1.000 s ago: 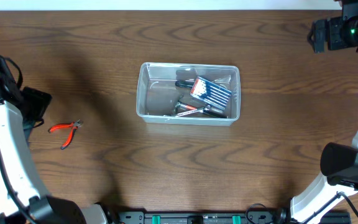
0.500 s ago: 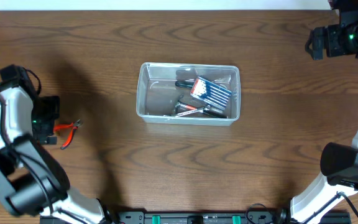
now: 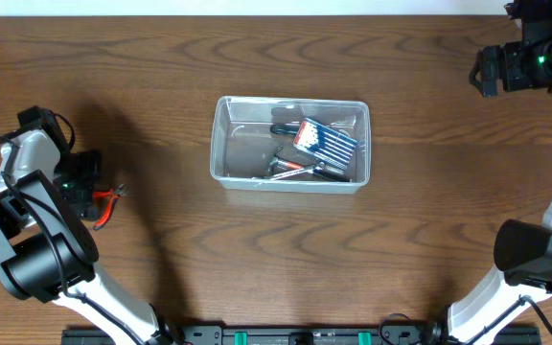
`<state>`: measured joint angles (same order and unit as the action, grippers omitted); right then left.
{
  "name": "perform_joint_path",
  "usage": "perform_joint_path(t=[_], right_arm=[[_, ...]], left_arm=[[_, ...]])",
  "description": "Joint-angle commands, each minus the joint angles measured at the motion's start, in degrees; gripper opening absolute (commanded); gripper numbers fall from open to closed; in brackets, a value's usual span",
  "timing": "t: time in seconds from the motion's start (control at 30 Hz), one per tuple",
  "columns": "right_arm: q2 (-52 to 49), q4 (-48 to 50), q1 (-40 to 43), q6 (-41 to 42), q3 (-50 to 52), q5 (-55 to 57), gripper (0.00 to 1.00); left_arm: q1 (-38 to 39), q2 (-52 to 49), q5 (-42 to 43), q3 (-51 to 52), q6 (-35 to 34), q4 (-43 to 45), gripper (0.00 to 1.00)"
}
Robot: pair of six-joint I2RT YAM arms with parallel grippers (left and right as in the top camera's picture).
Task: Pack container
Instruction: 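Move the left gripper to the red-black pliers, then lower the left gripper and grasp the pliers handle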
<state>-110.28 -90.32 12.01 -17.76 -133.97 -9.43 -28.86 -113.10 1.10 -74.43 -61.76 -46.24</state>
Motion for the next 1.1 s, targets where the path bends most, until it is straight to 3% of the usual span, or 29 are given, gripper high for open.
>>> perform_joint_path(t=[0.0,0.9,1.07], right_arm=[[1.3,-0.3,-0.1,0.0,-0.8,-0.4,0.99],[1.3,-1.3,-0.1,0.0,-0.8,-0.4,0.99],[1.3,-1.8,-0.1,-0.1,-0.8,0.5,0.99]], left_arm=[[-0.2,-0.5,-0.6,0.2,4.3,2.5,0.99],[3.2,-6.0,-1.3,0.2,5.6,1.4,1.0],[3.3,-6.4,-1.3,0.2,5.6,0.5,0.88]])
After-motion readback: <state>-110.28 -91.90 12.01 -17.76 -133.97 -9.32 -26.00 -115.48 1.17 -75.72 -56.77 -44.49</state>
